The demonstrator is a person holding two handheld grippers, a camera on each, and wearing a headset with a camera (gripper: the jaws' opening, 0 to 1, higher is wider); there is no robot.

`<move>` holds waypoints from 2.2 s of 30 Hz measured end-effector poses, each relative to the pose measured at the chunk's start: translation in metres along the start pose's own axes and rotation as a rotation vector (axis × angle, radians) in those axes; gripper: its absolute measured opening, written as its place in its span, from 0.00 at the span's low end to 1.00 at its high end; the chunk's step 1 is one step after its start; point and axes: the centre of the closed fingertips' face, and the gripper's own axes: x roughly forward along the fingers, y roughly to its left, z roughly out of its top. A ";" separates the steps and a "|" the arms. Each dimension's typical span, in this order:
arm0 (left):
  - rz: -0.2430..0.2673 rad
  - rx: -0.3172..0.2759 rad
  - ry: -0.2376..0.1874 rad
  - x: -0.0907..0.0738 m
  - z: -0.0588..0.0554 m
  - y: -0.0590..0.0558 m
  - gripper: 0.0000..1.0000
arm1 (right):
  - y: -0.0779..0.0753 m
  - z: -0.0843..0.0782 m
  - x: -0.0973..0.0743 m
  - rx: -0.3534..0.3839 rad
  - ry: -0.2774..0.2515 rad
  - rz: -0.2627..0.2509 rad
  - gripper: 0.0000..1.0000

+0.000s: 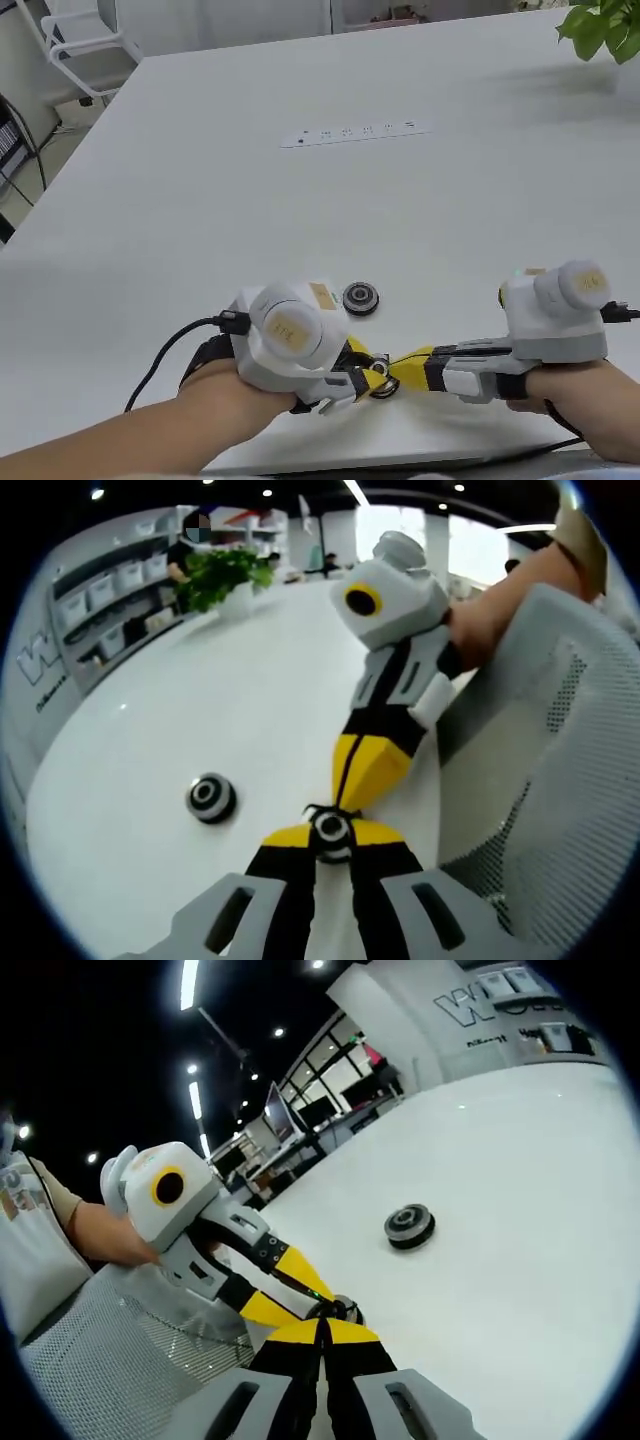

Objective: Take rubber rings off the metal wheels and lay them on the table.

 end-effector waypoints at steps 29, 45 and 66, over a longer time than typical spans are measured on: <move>-0.013 -0.008 -0.012 0.001 0.002 -0.001 0.13 | 0.020 0.007 0.000 0.009 -0.040 0.071 0.00; -0.032 -0.027 -0.002 -0.001 0.001 -0.002 0.16 | 0.007 0.009 -0.003 0.051 -0.045 0.033 0.00; -0.014 -0.109 -0.098 -0.056 0.015 0.006 0.34 | 0.009 0.019 -0.003 0.038 -0.045 0.051 0.00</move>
